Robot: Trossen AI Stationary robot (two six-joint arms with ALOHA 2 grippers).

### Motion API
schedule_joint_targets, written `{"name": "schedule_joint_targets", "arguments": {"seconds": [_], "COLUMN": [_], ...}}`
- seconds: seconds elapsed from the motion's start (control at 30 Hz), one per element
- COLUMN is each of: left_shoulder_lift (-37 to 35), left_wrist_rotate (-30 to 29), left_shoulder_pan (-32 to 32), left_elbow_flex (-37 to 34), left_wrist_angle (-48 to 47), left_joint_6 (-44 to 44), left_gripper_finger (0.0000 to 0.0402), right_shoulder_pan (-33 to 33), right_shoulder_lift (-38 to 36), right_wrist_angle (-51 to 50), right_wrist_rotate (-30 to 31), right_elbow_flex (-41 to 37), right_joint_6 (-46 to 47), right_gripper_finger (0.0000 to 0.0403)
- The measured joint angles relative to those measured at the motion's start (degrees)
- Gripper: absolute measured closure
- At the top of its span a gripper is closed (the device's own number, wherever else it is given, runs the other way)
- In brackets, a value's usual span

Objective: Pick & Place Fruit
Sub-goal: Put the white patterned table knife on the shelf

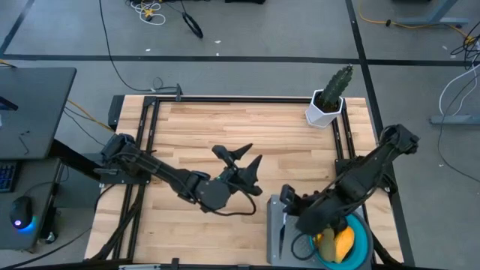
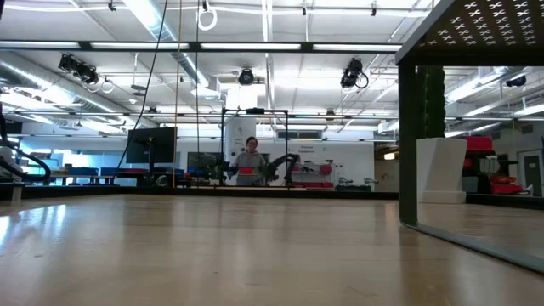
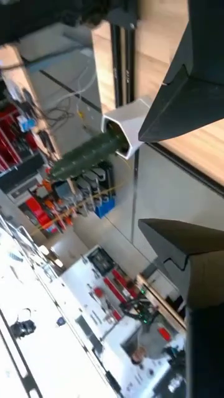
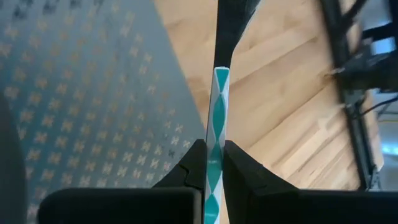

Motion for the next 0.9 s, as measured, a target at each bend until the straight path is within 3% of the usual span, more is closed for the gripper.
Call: {"name": "schedule_joint_targets", "arguments": {"seconds": [0.33,0.53,0.9], "left_shoulder_lift": [-1.7,-3.0,-3.0], "left_wrist_rotate": [-3.2,-3.3,-2.6], "left_shoulder_pan": [0.5,0.7,1.0], "left_elbow_flex": [0.0,0.0,0.0], "left_wrist_angle": [-11.2,-21.6,-22.7], "left_joint_6": [-9.3,-18.6,-22.7], "left_gripper_finger": [0.0189,0.019,0.019], "right_shoulder_pan": [1.3,4.2,5.0], "right_shoulder_lift": [9.2,11.2,11.3], "right_wrist_angle": [-12.9,-15.5,-17.6], "right_wrist_rotate": [-0.3,5.7,5.6], "right_elbow_flex": [8.8,9.1,9.1], "right_joint_6": [-4.2,-11.8,-16.2], "right_gripper_finger": [0.0375,0.0375,0.0375]}}
